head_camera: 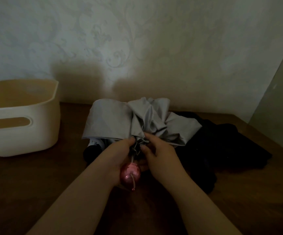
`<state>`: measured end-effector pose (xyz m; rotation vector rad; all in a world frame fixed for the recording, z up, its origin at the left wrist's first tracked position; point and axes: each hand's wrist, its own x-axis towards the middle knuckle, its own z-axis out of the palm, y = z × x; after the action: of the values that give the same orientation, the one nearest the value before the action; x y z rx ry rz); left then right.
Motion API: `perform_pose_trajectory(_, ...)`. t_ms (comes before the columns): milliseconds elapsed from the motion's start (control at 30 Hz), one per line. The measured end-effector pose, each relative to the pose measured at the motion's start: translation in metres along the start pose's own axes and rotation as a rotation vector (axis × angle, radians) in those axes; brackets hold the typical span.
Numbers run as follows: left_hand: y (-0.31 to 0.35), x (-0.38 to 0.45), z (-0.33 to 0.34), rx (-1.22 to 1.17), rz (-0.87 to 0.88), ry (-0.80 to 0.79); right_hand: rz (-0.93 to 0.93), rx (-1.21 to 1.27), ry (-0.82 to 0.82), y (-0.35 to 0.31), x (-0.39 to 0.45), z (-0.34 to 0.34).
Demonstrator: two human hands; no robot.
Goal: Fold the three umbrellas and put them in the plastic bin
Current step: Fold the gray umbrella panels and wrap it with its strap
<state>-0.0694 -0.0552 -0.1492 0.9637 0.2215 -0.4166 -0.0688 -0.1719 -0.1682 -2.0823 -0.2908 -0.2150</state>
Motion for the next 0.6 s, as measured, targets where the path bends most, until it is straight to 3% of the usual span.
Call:
perform_pose_trajectory(267,-0.009,0.006,-0.002,0.072,0.078,-0.001,-0.097,-0.262,0.089,-0.005,0.0,-0.005)
perform_pose_trajectory(367,-0.009,0.008,-0.002,0.091,0.051,0.043,-0.028,-0.247,0.078,-0.012,-0.006,-0.02)
perform_pose_trajectory(433,-0.008,0.009,-0.003,0.117,0.037,0.077,-0.026,-0.241,0.235,-0.019,-0.01,-0.033)
perform_pose_trajectory(500,-0.009,0.01,-0.003,0.152,0.046,0.082,-0.227,-0.164,0.425,-0.033,-0.013,-0.039)
perform_pose_trajectory(533,-0.01,0.01,-0.003,0.174,0.06,0.074,-0.35,-0.15,0.443,-0.04,-0.012,-0.039)
perform_pose_trajectory(600,-0.012,0.011,-0.002,0.21,0.097,0.059,-0.428,-0.272,0.306,-0.042,-0.003,-0.033)
